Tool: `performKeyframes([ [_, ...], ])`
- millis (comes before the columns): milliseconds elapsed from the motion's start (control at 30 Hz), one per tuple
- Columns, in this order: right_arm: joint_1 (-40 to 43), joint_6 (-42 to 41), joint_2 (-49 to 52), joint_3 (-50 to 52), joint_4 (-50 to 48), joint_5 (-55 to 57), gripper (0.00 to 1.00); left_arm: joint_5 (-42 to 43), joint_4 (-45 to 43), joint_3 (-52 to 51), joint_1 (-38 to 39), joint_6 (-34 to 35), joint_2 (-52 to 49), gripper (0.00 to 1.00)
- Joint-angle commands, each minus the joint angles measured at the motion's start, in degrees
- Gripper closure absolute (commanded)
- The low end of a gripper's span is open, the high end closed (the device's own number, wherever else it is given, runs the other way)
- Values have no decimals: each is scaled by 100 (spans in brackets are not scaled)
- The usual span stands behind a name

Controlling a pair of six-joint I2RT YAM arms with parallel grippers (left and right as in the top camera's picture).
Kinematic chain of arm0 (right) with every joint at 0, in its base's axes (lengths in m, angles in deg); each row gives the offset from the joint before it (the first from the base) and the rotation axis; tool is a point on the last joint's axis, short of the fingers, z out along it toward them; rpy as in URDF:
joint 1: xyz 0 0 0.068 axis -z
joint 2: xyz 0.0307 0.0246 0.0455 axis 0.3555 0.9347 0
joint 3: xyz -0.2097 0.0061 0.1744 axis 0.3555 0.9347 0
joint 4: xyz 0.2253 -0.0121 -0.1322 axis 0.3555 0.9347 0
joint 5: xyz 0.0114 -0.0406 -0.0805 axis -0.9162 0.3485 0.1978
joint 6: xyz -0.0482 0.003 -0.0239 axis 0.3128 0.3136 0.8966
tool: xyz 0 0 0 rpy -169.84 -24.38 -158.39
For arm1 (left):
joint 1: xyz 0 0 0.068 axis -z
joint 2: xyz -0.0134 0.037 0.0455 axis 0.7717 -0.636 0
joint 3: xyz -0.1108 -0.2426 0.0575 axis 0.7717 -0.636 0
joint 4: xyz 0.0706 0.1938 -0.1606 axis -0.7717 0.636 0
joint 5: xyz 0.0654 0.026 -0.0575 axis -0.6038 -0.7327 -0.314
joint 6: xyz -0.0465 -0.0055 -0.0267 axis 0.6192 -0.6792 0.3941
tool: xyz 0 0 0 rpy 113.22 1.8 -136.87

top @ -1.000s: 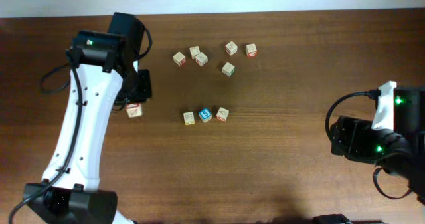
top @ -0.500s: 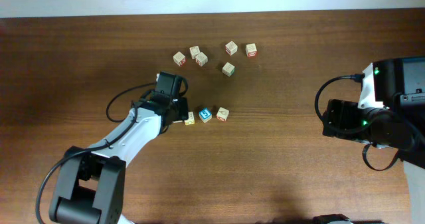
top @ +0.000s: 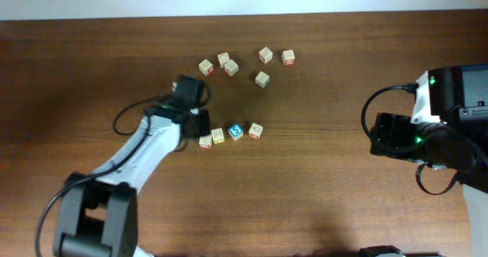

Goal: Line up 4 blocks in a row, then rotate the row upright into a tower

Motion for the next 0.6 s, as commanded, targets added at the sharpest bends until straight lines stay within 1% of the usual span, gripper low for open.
performKeyframes([
  [0,24,-39,-4,13,-87,70,15,262,970,424,-203,-31,444,88],
  [33,24,-39,-2,13,-120,70,15,452,1165,339,-127,-33,385,93],
  [67,24,-39,9,13,-146,70,15,706,1255,153,-24,-229,295,100],
  [167,24,-39,46,13,-129,70,15,699,1054,-315,258,-557,105,100],
  [300,24,-39,46,13,-114,70,15,662,678,-673,293,-553,105,100],
  [433,24,-39,46,13,-114,72,15,662,-168,-914,293,-551,98,100],
  [567,24,-39,46,13,-114,70,15,662,-369,-914,293,-553,98,100],
])
